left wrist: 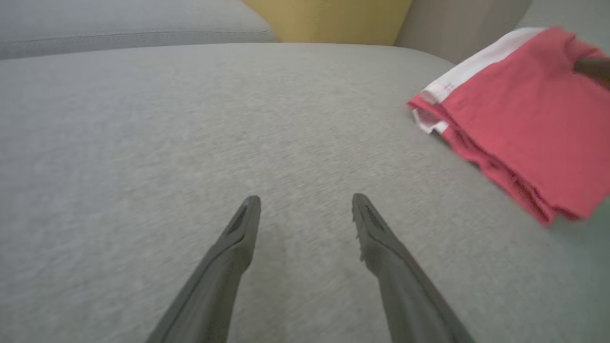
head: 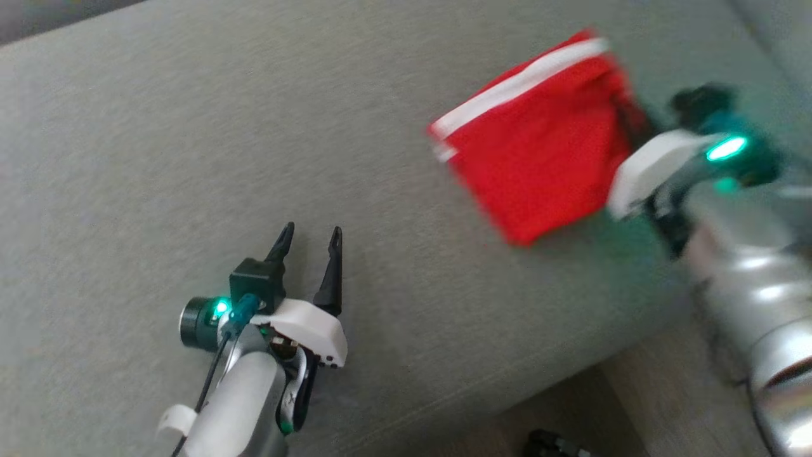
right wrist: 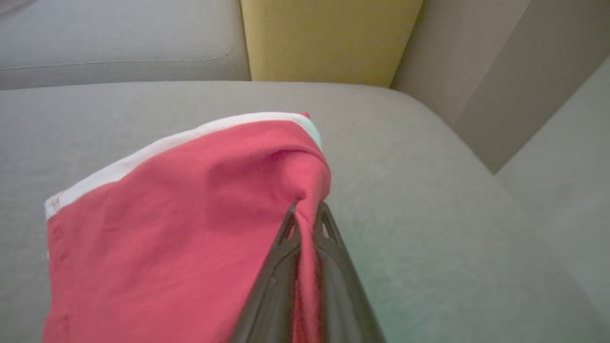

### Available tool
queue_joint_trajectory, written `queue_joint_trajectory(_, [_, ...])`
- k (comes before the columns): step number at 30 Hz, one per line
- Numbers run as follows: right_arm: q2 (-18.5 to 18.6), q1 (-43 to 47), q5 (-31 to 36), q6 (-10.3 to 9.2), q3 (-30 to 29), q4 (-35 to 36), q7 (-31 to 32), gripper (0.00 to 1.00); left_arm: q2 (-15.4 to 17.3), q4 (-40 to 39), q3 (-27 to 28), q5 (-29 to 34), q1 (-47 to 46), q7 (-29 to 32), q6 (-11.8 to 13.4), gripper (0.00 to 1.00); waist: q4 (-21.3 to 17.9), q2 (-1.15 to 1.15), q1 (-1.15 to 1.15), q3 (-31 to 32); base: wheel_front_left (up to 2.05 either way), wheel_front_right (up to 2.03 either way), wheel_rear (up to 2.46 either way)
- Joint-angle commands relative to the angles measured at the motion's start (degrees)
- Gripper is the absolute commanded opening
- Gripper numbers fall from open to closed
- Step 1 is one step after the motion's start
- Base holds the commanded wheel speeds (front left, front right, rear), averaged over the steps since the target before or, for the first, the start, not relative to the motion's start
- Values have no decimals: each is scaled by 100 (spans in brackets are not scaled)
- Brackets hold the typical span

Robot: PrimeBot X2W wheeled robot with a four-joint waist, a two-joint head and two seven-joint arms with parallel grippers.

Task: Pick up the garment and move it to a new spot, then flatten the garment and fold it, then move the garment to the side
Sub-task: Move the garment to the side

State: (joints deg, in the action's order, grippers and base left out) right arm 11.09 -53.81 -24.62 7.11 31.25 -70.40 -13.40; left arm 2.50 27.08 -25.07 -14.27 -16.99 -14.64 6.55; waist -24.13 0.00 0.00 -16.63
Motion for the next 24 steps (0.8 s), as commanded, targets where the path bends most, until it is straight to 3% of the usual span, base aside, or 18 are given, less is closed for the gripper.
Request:
queue_joint_trajectory(1, [118,-93,32,37,-20,22,-86,0,38,-189,164,50,-242,-36,3,100,370,0,0,-228,0,0,0])
queue_joint_trajectory(7, [1054,-567,343,37,-654,-330,23,0,38,-245,222,114,-315,-36,-7,100,900,0,0,-473,0,0,0])
queue_joint_trajectory(11, [1453,-660,596,37,-1080,-351,47,0,38,-278,297,141,-306,-36,-8,100,1038,0,0,-537,0,0,0])
queue_joint_trajectory(15, [1641,-649,865,37,-1484,-354,72,0,38,-299,335,142,-271,-36,-5,100,1068,0,0,-531,0,0,0])
queue_joint_trajectory(21, [1573,-623,1199,37,-1870,-355,32,0,38,-308,350,137,-269,-36,-8,100,1061,0,0,-487,0,0,0])
queue_joint_trajectory(22, [1575,-614,1251,37,-1949,-355,19,9,38,-308,349,137,-269,-36,-8,100,1063,0,0,-478,0,0,0])
queue_joint_trajectory(23, [1565,-604,1309,37,-2016,-355,3,28,38,-305,349,137,-268,-36,-9,100,1066,0,0,-465,0,0,0])
queue_joint_trajectory(24, [1543,-596,1372,37,-2064,-355,-19,60,38,-300,356,137,-262,-36,-9,100,1067,0,0,-451,0,0,0])
